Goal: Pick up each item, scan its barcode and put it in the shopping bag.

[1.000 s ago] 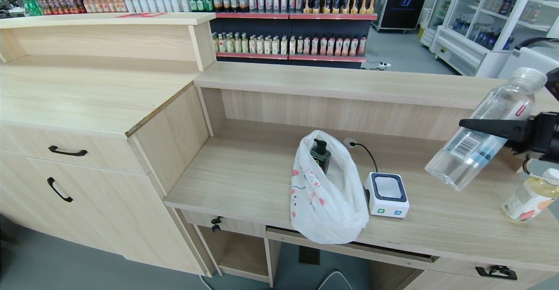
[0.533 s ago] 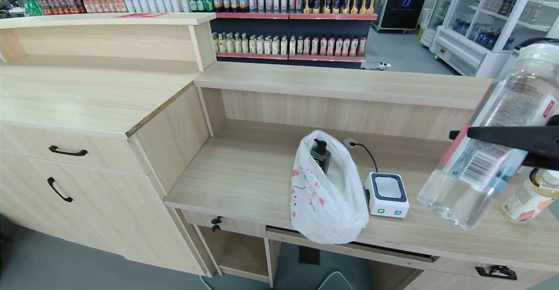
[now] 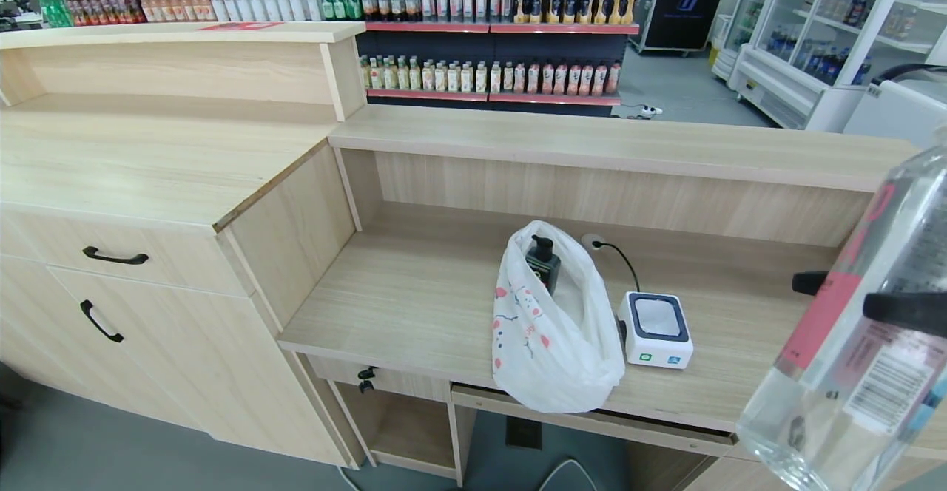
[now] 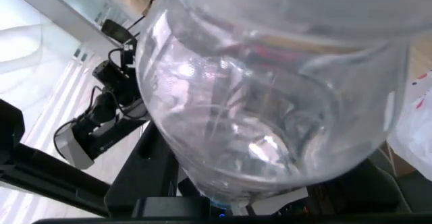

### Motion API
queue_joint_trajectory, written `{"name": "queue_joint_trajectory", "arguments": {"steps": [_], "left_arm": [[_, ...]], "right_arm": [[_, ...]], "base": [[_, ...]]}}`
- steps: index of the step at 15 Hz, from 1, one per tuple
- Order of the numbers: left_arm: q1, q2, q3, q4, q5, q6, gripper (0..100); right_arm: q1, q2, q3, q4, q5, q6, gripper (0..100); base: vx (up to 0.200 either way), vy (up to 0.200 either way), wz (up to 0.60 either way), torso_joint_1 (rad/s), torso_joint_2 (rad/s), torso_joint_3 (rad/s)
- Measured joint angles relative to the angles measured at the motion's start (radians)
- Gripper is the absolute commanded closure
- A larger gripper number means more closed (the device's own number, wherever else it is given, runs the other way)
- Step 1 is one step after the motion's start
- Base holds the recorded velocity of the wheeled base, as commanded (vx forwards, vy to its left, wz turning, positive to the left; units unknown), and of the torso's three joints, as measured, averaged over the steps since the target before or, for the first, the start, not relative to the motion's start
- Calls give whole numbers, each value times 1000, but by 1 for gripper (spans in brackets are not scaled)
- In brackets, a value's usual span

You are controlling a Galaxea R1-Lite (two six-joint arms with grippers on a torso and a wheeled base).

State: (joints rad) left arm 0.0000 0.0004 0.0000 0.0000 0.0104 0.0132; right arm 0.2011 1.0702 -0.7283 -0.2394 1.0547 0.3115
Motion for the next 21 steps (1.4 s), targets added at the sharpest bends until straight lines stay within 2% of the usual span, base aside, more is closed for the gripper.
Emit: {"name": "queue_joint_trajectory", "arguments": {"steps": [11,21], "left_arm": [[0,0,0,0,0,0,100],[0,0,0,0,0,0,100]], "right_arm": [[19,-87,89,7,-27,-10,100],[21,-95,96,14,-55,-29,100]], "base": [[0,0,0,0,0,0],[0,0,0,0,0,0]]}}
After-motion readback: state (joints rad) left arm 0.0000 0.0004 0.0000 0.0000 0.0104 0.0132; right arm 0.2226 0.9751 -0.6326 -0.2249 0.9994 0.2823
